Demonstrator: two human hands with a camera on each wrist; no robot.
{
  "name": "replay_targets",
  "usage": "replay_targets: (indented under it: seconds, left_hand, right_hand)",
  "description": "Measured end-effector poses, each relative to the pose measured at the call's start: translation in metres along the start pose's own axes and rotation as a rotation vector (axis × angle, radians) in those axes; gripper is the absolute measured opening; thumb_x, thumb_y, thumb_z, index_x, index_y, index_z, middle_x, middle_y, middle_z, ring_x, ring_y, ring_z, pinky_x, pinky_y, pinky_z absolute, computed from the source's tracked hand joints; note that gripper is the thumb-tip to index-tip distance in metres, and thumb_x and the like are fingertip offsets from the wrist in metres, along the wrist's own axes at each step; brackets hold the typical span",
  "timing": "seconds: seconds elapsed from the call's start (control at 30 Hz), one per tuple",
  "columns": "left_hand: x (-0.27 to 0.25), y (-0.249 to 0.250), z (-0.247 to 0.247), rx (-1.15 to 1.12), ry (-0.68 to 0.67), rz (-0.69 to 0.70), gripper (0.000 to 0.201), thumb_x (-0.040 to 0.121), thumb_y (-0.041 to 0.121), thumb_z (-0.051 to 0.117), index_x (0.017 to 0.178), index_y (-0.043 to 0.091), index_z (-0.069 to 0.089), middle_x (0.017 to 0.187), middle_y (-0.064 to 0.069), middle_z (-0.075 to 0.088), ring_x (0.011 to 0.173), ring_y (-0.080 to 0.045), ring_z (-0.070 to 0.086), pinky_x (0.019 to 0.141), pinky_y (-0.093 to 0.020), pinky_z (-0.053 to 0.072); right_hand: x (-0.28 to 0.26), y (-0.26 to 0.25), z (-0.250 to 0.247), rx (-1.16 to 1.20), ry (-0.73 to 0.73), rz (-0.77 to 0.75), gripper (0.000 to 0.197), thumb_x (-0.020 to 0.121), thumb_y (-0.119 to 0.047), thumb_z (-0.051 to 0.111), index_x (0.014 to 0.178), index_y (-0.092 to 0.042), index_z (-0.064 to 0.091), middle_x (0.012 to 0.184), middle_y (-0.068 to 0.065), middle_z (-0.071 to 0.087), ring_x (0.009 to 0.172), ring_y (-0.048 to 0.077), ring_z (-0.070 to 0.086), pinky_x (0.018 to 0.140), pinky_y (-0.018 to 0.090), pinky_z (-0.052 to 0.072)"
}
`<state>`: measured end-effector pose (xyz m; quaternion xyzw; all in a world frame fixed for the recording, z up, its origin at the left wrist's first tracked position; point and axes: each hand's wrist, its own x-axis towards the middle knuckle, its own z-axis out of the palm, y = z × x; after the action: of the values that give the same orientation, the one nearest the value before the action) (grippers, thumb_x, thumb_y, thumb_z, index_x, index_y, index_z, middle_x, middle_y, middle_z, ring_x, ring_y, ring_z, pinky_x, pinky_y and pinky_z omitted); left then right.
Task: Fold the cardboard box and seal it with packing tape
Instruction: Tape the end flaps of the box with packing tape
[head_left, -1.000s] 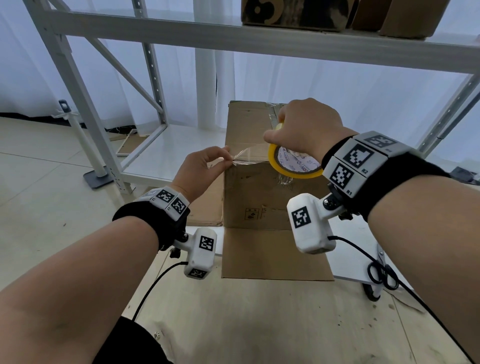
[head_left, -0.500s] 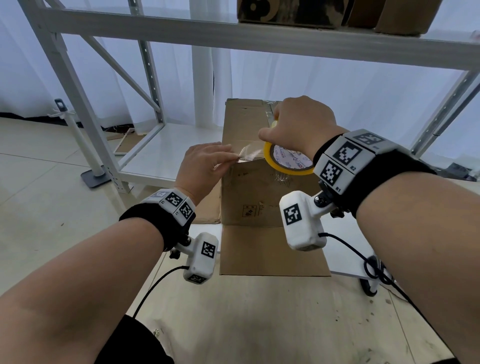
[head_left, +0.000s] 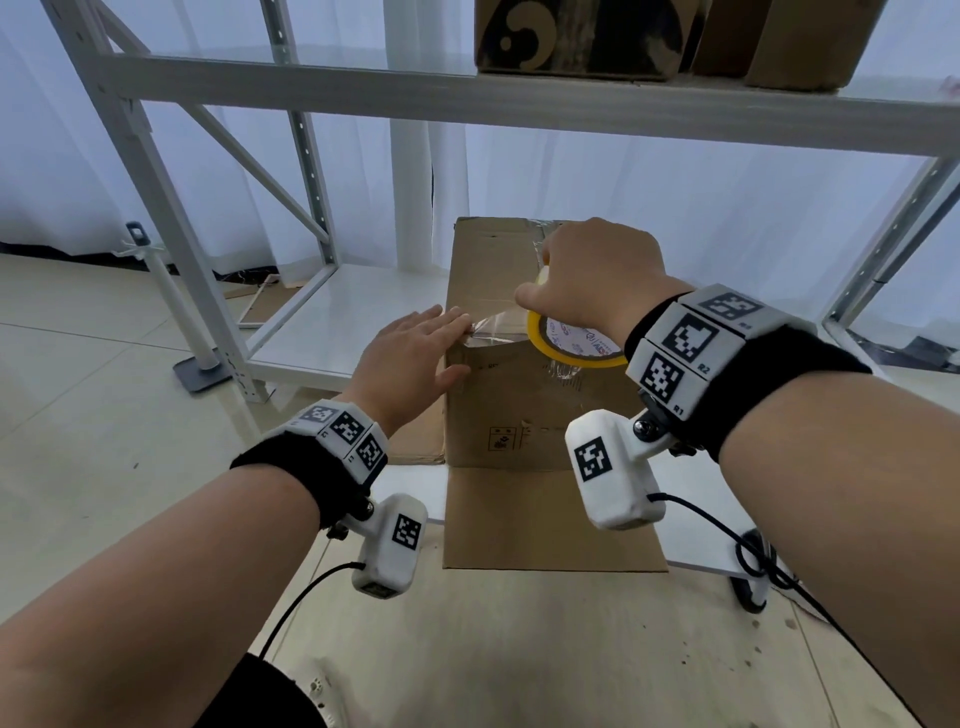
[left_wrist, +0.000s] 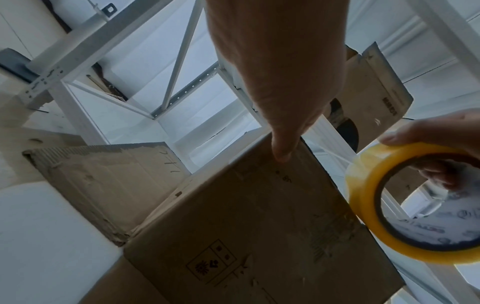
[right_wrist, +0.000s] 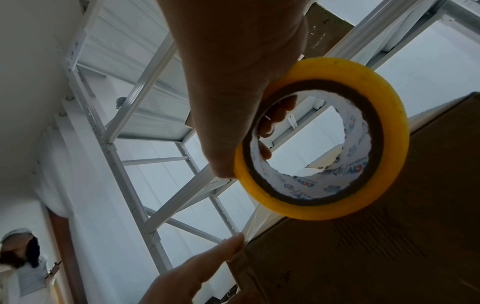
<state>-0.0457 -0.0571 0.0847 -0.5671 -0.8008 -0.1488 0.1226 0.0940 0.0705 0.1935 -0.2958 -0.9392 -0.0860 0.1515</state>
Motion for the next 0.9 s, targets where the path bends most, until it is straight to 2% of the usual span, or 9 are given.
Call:
replay_targets:
  seconds: [0.17,0.23,0.3,0.4,0.57,0.67,0.73,0.8,0.9]
  left_hand:
    - [-0.001,0.002,0.001,0.092,0.054,-0.025,0.053,0.095,0.04,0.049,0.145,0.027,0.035,0.148,0.007,0.039,0.137,-0.017,0.036,0.114,-0.035,0.021]
    - [-0.001,0.003,0.001,0.105,0.058,-0.034,0.052,0.095,0.04,0.05,0.144,0.027,0.037,0.146,0.007,0.042,0.135,-0.017,0.04,0.113,-0.036,0.024]
    - [-0.002,0.006,0.0,0.122,0.059,-0.034,0.051,0.095,0.04,0.05,0.143,0.026,0.039,0.144,0.007,0.044,0.132,-0.017,0.043,0.111,-0.036,0.025]
    - [0.0,0.011,-0.003,0.143,0.046,-0.035,0.049,0.095,0.038,0.051,0.141,0.024,0.042,0.144,0.005,0.046,0.129,-0.018,0.046,0.11,-0.037,0.027]
    - [0.001,0.02,-0.005,0.185,0.005,-0.059,0.053,0.095,0.042,0.048,0.142,0.02,0.038,0.146,0.004,0.043,0.131,-0.02,0.043,0.109,-0.038,0.027]
    - [0.003,0.025,-0.006,0.196,-0.012,-0.067,0.059,0.095,0.048,0.045,0.145,0.019,0.033,0.15,0.002,0.036,0.139,-0.019,0.031,0.114,-0.038,0.02]
    - [0.001,0.028,-0.005,0.185,0.003,-0.048,0.059,0.096,0.049,0.042,0.146,0.02,0.033,0.151,0.002,0.034,0.142,-0.018,0.027,0.115,-0.036,0.015]
    - [0.0,0.031,-0.004,0.169,0.008,-0.028,0.056,0.096,0.048,0.041,0.145,0.021,0.035,0.15,0.003,0.037,0.141,-0.016,0.029,0.115,-0.034,0.016]
    - [0.001,0.037,-0.004,0.138,-0.003,-0.029,0.056,0.097,0.047,0.041,0.145,0.019,0.035,0.149,0.002,0.038,0.139,-0.015,0.032,0.114,-0.032,0.019]
  right_hand:
    - [0.005,0.002,-0.011,0.103,0.001,0.016,0.045,0.084,-0.053,0.053,0.105,-0.014,0.065,0.092,0.003,0.063,0.08,0.021,0.055,0.062,0.028,0.035]
    - [0.008,0.003,-0.015,0.073,-0.016,-0.011,0.039,0.083,-0.051,0.054,0.095,-0.014,0.062,0.087,0.003,0.061,0.079,0.022,0.054,0.062,0.028,0.034]
    - [0.006,0.011,-0.016,-0.001,-0.08,-0.005,0.033,0.083,-0.046,0.055,0.075,-0.014,0.055,0.074,0.0,0.055,0.074,0.022,0.053,0.058,0.027,0.033]
    - [0.001,0.022,-0.011,-0.092,-0.141,0.012,0.03,0.083,-0.044,0.054,0.071,-0.017,0.055,0.067,-0.002,0.051,0.067,0.02,0.051,0.054,0.023,0.03]
    - [0.005,0.017,-0.007,-0.134,-0.169,0.039,0.029,0.085,-0.036,0.052,0.063,-0.018,0.048,0.066,-0.001,0.05,0.058,0.015,0.045,0.056,0.027,0.031]
    - [0.006,0.014,-0.009,-0.169,-0.175,0.052,0.023,0.085,-0.027,0.051,0.064,-0.017,0.05,0.067,0.0,0.052,0.056,0.015,0.045,0.055,0.026,0.031]
    - [0.006,0.011,-0.008,-0.188,-0.178,0.041,0.022,0.085,-0.025,0.051,0.065,-0.016,0.05,0.067,0.0,0.052,0.056,0.014,0.044,0.06,0.028,0.035]
    - [0.005,0.008,-0.007,-0.204,-0.171,0.035,0.023,0.086,-0.026,0.051,0.065,-0.017,0.049,0.068,0.0,0.052,0.056,0.014,0.043,0.064,0.03,0.037]
    - [0.006,0.01,-0.006,-0.205,-0.154,0.027,0.023,0.086,-0.026,0.052,0.065,-0.017,0.049,0.067,-0.001,0.051,0.055,0.013,0.042,0.06,0.027,0.034]
